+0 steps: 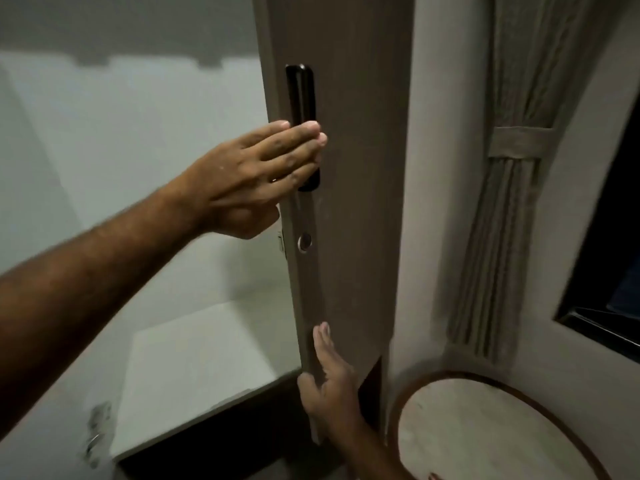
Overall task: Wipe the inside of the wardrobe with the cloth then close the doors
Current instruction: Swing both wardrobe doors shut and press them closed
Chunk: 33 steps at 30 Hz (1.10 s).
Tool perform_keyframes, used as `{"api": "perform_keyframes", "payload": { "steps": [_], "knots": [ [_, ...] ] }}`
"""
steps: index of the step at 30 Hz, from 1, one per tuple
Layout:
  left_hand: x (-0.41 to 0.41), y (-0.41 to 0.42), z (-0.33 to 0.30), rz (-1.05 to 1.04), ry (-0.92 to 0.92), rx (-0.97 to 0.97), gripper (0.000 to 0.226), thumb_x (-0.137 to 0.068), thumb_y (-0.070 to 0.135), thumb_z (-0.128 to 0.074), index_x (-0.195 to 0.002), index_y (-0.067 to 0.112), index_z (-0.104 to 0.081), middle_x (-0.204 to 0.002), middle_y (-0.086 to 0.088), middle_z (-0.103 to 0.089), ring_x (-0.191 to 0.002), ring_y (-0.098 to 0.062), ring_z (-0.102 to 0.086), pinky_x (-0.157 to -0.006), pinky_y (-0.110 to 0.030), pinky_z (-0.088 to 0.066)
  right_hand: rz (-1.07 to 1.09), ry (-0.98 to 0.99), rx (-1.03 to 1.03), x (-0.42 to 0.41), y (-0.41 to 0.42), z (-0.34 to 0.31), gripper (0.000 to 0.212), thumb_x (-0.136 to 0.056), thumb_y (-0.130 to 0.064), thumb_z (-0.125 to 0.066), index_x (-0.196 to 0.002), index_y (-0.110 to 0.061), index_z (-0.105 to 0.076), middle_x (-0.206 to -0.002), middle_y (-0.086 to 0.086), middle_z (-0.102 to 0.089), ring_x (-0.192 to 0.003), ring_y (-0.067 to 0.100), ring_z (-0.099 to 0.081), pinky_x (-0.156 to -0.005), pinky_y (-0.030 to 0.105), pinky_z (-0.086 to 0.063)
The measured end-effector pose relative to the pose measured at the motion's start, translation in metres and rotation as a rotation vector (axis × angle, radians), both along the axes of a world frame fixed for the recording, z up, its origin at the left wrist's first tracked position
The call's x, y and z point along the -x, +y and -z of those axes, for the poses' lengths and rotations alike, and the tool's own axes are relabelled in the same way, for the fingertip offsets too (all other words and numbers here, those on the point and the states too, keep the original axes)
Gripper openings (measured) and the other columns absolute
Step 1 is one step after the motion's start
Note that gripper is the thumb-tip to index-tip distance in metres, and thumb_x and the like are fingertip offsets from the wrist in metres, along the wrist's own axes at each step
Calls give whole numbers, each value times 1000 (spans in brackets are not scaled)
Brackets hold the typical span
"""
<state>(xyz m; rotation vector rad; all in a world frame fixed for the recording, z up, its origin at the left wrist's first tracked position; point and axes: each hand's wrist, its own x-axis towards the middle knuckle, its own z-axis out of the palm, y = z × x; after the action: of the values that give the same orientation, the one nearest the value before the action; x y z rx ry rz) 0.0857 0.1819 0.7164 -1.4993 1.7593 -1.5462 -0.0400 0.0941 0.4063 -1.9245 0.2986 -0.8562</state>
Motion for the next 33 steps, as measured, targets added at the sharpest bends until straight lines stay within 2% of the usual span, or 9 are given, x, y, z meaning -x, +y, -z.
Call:
{"api": "perform_keyframes", "payload": {
  "steps": [4, 9, 14, 17, 19, 23, 26, 29, 33],
  "knots": [
    [-15, -5, 7, -98, 115, -5, 66, -80, 11, -35, -143, -8, -36, -154, -28, -24, -147, -42, -18, -120, -53, -22, 48, 28, -15, -32, -9, -5, 70, -76, -2, -54, -145, -3, -40, -154, 14, -33, -146, 22, -26, -116, 18, -21],
    [-60, 3, 16, -195, 217, 24, 68, -80, 9, -37, -146, -8, -31, -156, -29, -21, -148, -41, -14, -122, -51, -16, 5, 71, 18, -92, -10, 1, 74, -73, -5, -43, -147, -6, -39, -156, 9, -31, -147, 16, -21, -111, 2, -10],
    [-93, -3, 19, -194, 283, 52, 64, -85, 9, -34, -146, -8, -30, -156, -29, -22, -148, -40, -14, -122, -50, -15, 4, 109, 93, -128, -18, 1, 78, -74, 11, -45, -150, -5, -34, -159, 8, -25, -149, 20, -17, -118, 20, -13],
    [-106, -5, 20, -163, 304, 52, 65, -84, 7, -33, -147, -7, -29, -156, -29, -22, -148, -40, -14, -122, -51, -17, 68, 113, 154, -142, -15, 9, 84, -70, 17, -46, -150, -6, -34, -157, 2, -21, -149, 19, -13, -112, 3, -6],
    [-107, -6, 18, -149, 315, 56, 64, -85, 7, -32, -147, -6, -28, -156, -29, -22, -148, -40, -14, -121, -53, -19, 85, 108, 187, -143, -15, 11, 87, -68, 17, -46, -150, -7, -34, -156, -3, -18, -148, 16, -11, -109, -1, -4],
    [-94, -6, 19, -220, 352, 63, 65, -88, 20, -27, -148, -5, -25, -158, -28, -19, -149, -40, -12, -121, -52, -17, 53, 167, 258, -135, -21, 2, 84, -72, 14, -45, -152, -7, -30, -161, 7, -21, -150, 17, -9, -118, 19, -14],
    [-74, -10, 21, -363, 392, 94, 69, -89, 30, -22, -150, -3, -20, -160, -26, -13, -150, -37, -6, -123, -49, -13, -25, 267, 348, -122, -29, -10, 86, -77, 9, -46, -155, -11, -16, -164, 6, -9, -151, 14, 0, -122, 29, -4],
    [-47, -20, 30, -474, 457, 175, 71, -90, 36, -23, -149, -4, -23, -160, -26, -15, -150, -37, -8, -123, -47, -9, -97, 364, 431, -110, -37, -24, 91, -79, 8, -46, -156, -12, -3, -165, 5, -1, -151, 15, 5, -122, 32, 4],
    [-15, -23, 68, -608, 599, 232, 70, -95, 37, -32, -152, -2, -18, -162, -24, -9, -151, -34, -4, -124, -45, -3, -154, 372, 526, -91, -54, -42, 89, -78, 7, -46, -155, -5, -2, -165, 10, -7, -151, 20, 0, -121, 30, 4]
  ]
}}
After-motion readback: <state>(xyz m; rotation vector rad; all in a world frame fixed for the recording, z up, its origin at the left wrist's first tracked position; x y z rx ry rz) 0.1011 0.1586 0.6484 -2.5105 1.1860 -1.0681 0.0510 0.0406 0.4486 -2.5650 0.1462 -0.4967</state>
